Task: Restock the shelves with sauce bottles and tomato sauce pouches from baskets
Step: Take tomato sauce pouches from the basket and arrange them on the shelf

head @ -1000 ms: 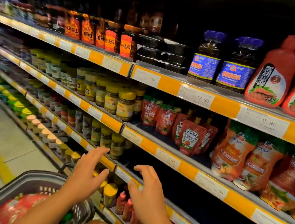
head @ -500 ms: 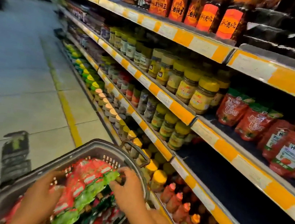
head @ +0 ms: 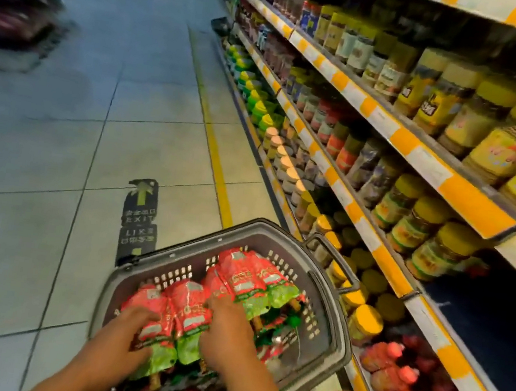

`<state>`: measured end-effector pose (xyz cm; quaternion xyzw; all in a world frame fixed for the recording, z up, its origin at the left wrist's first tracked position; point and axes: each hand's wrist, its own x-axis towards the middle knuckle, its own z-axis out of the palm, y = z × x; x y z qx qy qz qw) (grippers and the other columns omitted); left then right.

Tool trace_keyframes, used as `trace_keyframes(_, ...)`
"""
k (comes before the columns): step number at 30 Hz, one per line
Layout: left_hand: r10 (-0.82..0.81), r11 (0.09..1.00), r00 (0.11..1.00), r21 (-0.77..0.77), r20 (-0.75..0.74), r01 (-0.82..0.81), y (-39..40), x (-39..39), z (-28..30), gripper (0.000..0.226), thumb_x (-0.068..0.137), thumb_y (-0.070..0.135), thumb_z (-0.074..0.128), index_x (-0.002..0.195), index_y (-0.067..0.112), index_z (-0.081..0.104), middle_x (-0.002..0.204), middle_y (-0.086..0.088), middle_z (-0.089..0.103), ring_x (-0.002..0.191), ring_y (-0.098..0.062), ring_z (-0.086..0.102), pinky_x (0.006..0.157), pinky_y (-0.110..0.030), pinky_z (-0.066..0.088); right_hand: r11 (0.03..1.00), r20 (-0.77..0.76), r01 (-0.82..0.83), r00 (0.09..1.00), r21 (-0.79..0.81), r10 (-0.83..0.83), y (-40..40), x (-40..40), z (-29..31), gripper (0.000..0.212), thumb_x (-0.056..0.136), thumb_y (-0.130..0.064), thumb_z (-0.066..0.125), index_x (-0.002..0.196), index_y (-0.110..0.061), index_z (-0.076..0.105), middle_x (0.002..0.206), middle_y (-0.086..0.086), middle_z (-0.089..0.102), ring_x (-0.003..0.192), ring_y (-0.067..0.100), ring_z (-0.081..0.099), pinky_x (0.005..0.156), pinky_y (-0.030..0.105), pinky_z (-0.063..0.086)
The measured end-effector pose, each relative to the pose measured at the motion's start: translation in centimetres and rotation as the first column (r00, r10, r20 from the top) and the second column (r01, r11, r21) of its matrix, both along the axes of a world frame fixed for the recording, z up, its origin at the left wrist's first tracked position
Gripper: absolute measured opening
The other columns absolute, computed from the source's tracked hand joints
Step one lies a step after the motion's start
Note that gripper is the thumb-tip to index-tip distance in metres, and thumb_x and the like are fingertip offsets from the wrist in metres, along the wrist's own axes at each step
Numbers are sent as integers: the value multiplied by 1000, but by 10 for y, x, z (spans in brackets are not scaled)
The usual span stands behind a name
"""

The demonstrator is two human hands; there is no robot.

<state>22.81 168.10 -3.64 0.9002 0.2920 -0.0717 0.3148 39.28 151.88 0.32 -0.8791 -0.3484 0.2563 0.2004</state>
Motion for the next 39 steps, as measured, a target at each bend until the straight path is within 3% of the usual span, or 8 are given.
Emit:
trace_keyframes(3,-83,996,993,30,-90,86,-5,-7,-10,78,76,68,63,148,45,42,154,22,27,140,-5,37,111,-24,38,968,114,-196,970,-156,214,3,-1,-14,59,83,-13,66,139,-21,51,138,6,49,127,34,46,106,47,44)
trace_keyframes(6,-60,997,993,36,-101,64,-13,-5,-13,91,74,65,65,155,43,32,165,17,12,150,-11,26,117,-31,37,908,112,-290,935,-303,336,4,-4,-26,73,85,-16,69,150,-23,38,150,9,39,138,38,35,113,55,35)
trace_keyframes(10,-82,996,992,19,-96,85,-17,0,-9,90,73,59,70,154,47,31,168,14,4,155,-14,19,123,-31,30,857,90,-286,930,-428,355,3,-5,-40,78,87,-12,71,154,-21,33,157,11,34,147,38,26,114,57,31)
trace_keyframes(14,-100,993,990,53,-102,106,-19,-2,-9,101,65,77,69,153,48,31,170,13,-2,157,-17,12,124,-35,29,856,124,-271,926,-439,356,8,-4,-45,75,89,-15,70,154,-20,34,156,11,37,148,37,25,116,55,30)
trace_keyframes(20,-217,932,954,247,-207,266,-27,-7,-21,117,69,73,74,160,50,5,167,12,-30,159,-22,-16,120,-44,39,819,189,-276,890,-503,415,8,-12,-47,95,87,-25,74,162,-21,16,161,14,28,148,39,25,115,57,27)
trace_keyframes(29,-175,941,984,301,46,153,-28,-11,-27,87,80,75,64,154,54,24,168,15,15,155,-12,20,111,-38,48,897,287,-174,908,-407,306,9,-21,-38,72,91,-20,68,151,-14,29,143,21,44,129,42,41,97,50,42)
trace_keyframes(35,-161,932,987,330,4,151,-29,-8,-26,90,80,63,72,155,50,24,167,14,12,155,-14,17,103,-36,53,947,324,-91,926,-309,194,8,-11,-32,66,92,-12,64,150,-14,32,139,16,49,133,42,39,90,47,45)
trace_keyframes(39,-176,932,983,330,48,151,-28,-13,-30,82,85,60,70,156,46,31,165,16,24,153,-10,24,113,-33,44,982,396,-74,908,-175,139,13,-12,-27,54,87,-9,69,137,-17,50,125,11,61,125,41,47,81,44,50)
